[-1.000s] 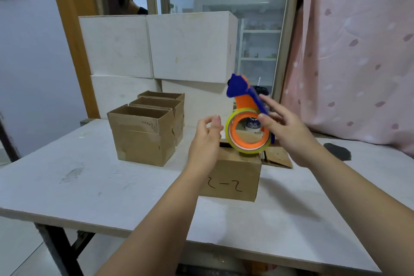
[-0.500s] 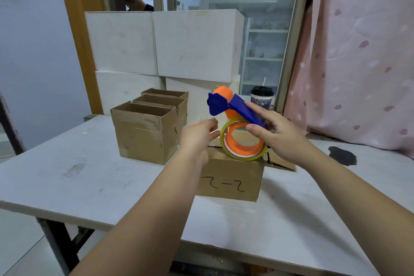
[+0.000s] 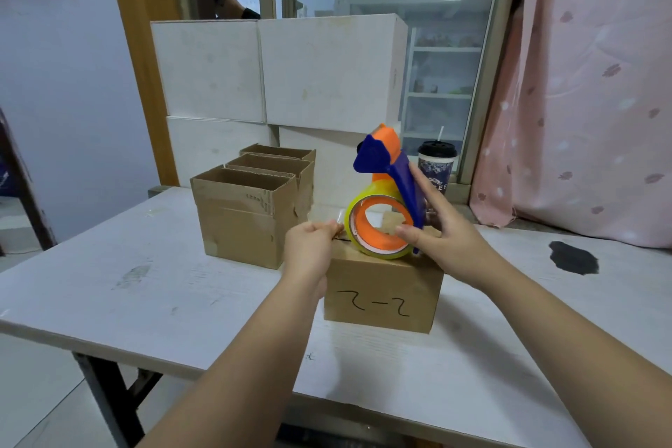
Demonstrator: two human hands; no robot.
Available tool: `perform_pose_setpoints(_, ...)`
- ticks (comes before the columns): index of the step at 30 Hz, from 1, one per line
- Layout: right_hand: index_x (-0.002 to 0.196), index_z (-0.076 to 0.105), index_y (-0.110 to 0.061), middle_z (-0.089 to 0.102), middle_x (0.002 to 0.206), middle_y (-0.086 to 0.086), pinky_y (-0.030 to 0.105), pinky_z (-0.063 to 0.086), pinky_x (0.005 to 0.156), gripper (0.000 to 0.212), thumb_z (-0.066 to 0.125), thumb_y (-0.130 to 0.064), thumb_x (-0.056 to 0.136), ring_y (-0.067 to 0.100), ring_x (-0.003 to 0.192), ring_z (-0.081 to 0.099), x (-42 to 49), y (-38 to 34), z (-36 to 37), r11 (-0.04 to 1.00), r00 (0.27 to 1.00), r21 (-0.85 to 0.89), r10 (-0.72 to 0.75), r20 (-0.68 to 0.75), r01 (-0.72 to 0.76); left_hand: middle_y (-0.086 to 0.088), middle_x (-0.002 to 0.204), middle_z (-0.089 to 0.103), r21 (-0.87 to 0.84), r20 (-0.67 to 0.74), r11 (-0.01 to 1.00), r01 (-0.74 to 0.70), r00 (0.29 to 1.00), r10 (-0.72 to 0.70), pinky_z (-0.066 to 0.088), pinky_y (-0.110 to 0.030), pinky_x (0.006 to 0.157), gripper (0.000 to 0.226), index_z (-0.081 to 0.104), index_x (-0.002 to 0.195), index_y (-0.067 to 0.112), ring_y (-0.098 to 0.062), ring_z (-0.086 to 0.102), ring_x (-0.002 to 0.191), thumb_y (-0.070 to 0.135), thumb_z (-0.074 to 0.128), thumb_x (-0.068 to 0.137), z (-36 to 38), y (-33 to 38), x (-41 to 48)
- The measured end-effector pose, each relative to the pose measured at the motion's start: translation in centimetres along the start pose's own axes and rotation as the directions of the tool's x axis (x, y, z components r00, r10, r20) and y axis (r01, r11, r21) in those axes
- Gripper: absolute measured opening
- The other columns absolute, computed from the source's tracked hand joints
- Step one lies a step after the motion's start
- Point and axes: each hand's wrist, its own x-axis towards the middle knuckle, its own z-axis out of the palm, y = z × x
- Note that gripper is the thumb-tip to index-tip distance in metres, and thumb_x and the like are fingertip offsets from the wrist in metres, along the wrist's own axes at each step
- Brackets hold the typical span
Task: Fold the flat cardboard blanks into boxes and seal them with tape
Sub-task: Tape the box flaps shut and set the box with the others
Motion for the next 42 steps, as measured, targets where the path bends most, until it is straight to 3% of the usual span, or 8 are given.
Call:
perform_pose_setpoints(5,0.133,0.035,-0.064,0.056,0.115,-0.037,0.024,0.057,0.076,0.066,0.067,-0.029,0.087,-0.003,0.099,0.059,0.7,0.7,-0.1,0.983,0.995,0.185,0.010,-0.097,0.009,0.001,0.069,0.069,-0.138,0.010,0.988,0.064,0.998,-0.064,0.044,-0.016,0.046,0.016,0.071,0.075,0.011,-0.011,0.061,0.064,0.013,0.063,0.088,-0.1,-0.6,0.4)
perform_pose_setpoints(9,0.121,0.054,-0.060,0.062,0.120,-0.023,0.030,0.051,0.093,0.059,0.072,-0.035,0.070,0.007,0.111,0.060,1.1,0.9,0.2,0.919,0.994,0.395,0.060,-0.091,-0.019,-0.005,0.091,0.072,-0.152,-0.032,0.985,0.085,0.995,-0.090,0.052,-0.035,0.085,0.009,0.073,0.082,0.010,-0.023,0.064,0.093,0.011,0.065,0.085,0.4,-0.8,0.4)
perform_pose_setpoints(13,0.121,0.061,-0.043,0.067,0.119,-0.011,0.030,0.053,0.092,0.059,0.073,-0.020,0.068,0.017,0.114,0.061,1.1,1.4,0.3,0.837,0.990,0.547,0.084,-0.110,-0.010,-0.012,0.105,0.067,-0.214,-0.042,0.961,0.175,0.981,-0.188,0.047,-0.045,0.096,0.015,0.069,0.094,0.002,-0.031,0.059,0.104,0.008,0.065,0.081,0.8,-0.5,0.8)
perform_pose_setpoints(18,0.121,0.052,-0.058,0.063,0.114,-0.030,0.017,0.052,0.081,0.058,0.073,-0.038,0.070,0.000,0.106,0.061,0.9,1.0,0.6,0.932,0.993,0.361,0.028,-0.118,0.017,-0.009,0.080,0.061,-0.200,-0.050,0.971,0.129,0.989,-0.142,0.044,-0.029,0.060,0.012,0.062,0.078,0.004,-0.023,0.056,0.077,0.012,0.060,0.085,0.7,-0.9,1.1)
perform_pose_setpoints(27,0.126,0.031,-0.064,0.043,0.121,-0.039,0.001,0.043,0.067,0.078,0.040,-0.095,0.056,-0.024,0.097,0.048,1.0,-0.3,1.3,0.991,0.996,0.134,-0.002,-0.094,0.015,-0.009,0.075,0.064,-0.164,-0.033,0.980,0.112,0.992,-0.118,0.045,-0.018,0.046,0.023,0.069,0.091,-0.001,-0.014,0.058,0.060,0.021,0.063,0.090,0.0,-1.9,1.3)
perform_pose_setpoints(31,0.125,0.033,-0.066,0.047,0.121,-0.034,0.008,0.048,0.067,0.059,0.051,-0.075,0.069,-0.015,0.100,0.053,1.0,0.0,1.3,0.986,0.995,0.165,0.019,-0.099,-0.002,-0.015,0.083,0.063,-0.124,-0.058,0.989,0.075,0.995,-0.083,0.053,-0.032,0.067,0.028,0.066,0.093,-0.007,-0.021,0.059,0.072,0.021,0.064,0.090,0.0,-2.1,1.4)
perform_pose_setpoints(35,0.121,0.055,-0.055,0.063,0.123,-0.011,0.026,0.054,0.083,0.057,0.072,-0.049,0.067,0.010,0.110,0.062,1.0,1.1,0.8,0.902,0.980,0.431,0.098,-0.174,-0.014,-0.012,0.079,0.054,-0.089,-0.039,0.995,0.051,0.998,-0.054,0.045,-0.026,0.059,0.017,0.063,0.087,0.004,-0.020,0.049,0.068,0.021,0.064,0.089,0.0,-2.0,1.6)
perform_pose_setpoints(42,0.117,0.064,-0.039,0.071,0.112,-0.010,0.019,0.053,0.075,0.054,0.076,-0.032,0.065,0.010,0.100,0.067,1.3,1.4,0.7,0.836,0.977,0.549,0.134,-0.167,-0.021,-0.012,0.081,0.057,-0.047,-0.076,0.994,0.099,0.992,-0.103,0.043,-0.031,0.062,0.023,0.063,0.084,0.000,-0.022,0.051,0.071,0.022,0.065,0.088,0.2,-1.8,2.0)
